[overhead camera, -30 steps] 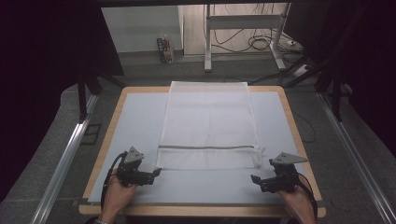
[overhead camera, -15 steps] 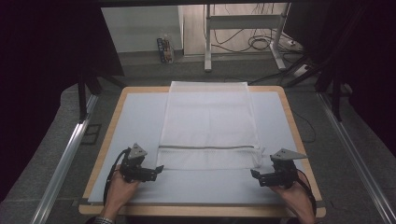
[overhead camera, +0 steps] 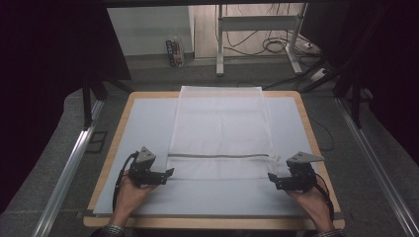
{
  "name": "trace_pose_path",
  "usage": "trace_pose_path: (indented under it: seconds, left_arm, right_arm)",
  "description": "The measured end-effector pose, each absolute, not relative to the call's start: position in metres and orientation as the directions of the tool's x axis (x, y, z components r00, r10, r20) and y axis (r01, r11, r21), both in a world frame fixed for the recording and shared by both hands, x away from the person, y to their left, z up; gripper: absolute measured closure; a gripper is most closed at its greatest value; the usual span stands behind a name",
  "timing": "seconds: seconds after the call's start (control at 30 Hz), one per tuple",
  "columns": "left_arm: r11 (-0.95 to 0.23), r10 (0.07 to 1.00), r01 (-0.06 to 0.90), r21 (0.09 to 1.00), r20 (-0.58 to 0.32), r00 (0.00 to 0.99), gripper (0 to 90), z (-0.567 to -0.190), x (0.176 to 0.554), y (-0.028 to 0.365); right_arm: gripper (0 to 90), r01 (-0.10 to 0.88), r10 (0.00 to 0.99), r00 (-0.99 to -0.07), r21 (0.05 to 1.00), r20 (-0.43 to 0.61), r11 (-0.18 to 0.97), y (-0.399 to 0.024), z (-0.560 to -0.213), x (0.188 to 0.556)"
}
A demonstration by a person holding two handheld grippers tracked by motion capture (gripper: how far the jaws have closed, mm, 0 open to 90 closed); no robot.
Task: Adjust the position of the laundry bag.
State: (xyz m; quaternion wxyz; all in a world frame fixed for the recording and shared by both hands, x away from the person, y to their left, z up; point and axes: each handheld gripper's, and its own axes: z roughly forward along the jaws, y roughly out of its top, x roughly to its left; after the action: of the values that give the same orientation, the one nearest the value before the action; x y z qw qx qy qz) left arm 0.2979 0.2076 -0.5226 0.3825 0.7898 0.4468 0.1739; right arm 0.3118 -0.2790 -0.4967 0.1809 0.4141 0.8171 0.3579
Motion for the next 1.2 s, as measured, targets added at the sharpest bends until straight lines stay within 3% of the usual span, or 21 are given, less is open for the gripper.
trace_pose_path:
  seconds: [0.33,0.7,1.03,1.1,1.2]
  left_arm:
    - [-0.348,0.842,0.567,0.746,-0.017,0.539,23.7,-0.525,0.307,0.204]
    - [-0.336,0.85,0.578,0.744,-0.024,0.526,34.5,-0.529,0.324,0.206]
    - [-0.384,0.855,0.614,0.69,0.015,0.518,42.8,-0.538,0.327,0.201]
    - [-0.37,0.852,0.623,0.689,-0.015,0.523,44.4,-0.541,0.328,0.201]
    - [-0.355,0.844,0.633,0.688,-0.055,0.533,54.3,-0.541,0.329,0.201]
  right_arm:
    - [38.1,0.558,0.811,-0.584,0.709,-0.033,0.43,-0.278,-0.499,0.329]
    - [48.4,0.549,0.812,-0.582,0.721,-0.034,0.423,-0.277,-0.495,0.345]
    - [59.6,0.592,0.788,-0.616,0.645,-0.023,0.482,-0.269,-0.506,0.351]
    - [62.1,0.607,0.787,-0.616,0.616,-0.034,0.501,-0.268,-0.51,0.352]
    - [68.5,0.619,0.795,-0.606,0.615,-0.023,0.489,-0.268,-0.511,0.353]
